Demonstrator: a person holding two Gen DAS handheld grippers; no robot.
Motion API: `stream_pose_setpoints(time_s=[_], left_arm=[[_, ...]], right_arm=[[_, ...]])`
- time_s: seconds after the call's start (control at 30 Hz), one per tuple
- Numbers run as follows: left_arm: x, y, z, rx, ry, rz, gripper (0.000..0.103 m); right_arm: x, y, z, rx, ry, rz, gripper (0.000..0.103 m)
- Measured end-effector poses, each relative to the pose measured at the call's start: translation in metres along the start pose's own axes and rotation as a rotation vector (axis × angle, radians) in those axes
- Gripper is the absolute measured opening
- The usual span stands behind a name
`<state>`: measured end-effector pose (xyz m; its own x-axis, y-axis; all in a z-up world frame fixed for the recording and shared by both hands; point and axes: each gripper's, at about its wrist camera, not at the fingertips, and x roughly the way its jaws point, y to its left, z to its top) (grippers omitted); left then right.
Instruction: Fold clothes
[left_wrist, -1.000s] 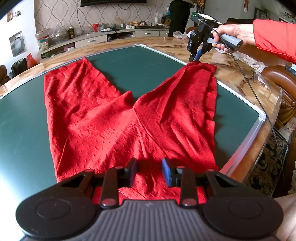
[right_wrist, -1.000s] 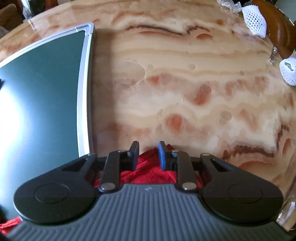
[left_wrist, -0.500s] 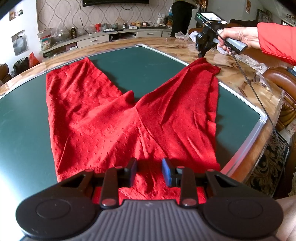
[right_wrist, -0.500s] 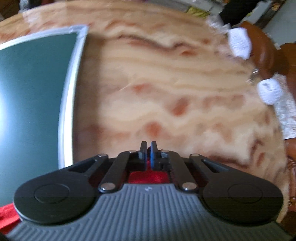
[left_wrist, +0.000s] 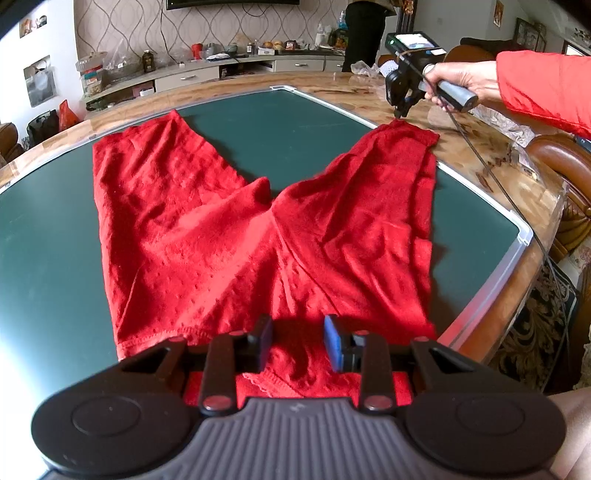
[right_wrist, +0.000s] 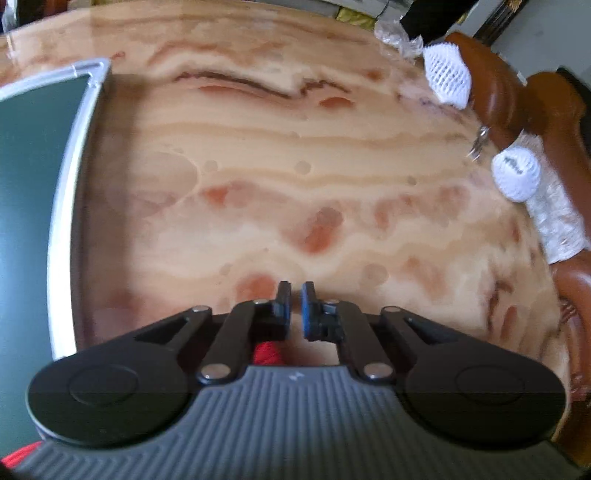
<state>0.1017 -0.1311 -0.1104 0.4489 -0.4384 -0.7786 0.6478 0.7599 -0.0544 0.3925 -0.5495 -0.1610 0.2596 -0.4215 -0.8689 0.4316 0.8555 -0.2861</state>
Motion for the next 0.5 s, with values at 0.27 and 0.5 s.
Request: stream_pose_setpoints(time_s=[0.27,0.5], left_arm=[[0.001,-0.001,0.001,0.001,0.003,0.005,0.036],[0.002,-0.001,0.002,0.005,0.007,0.002,0.037]], right_arm=[[-0.029,-0.034,-0.011,0.02,-0.033,0.141,0.032],[-0.033,-0.021,-0.035,-0.131,-0.034,0.232,0.032]])
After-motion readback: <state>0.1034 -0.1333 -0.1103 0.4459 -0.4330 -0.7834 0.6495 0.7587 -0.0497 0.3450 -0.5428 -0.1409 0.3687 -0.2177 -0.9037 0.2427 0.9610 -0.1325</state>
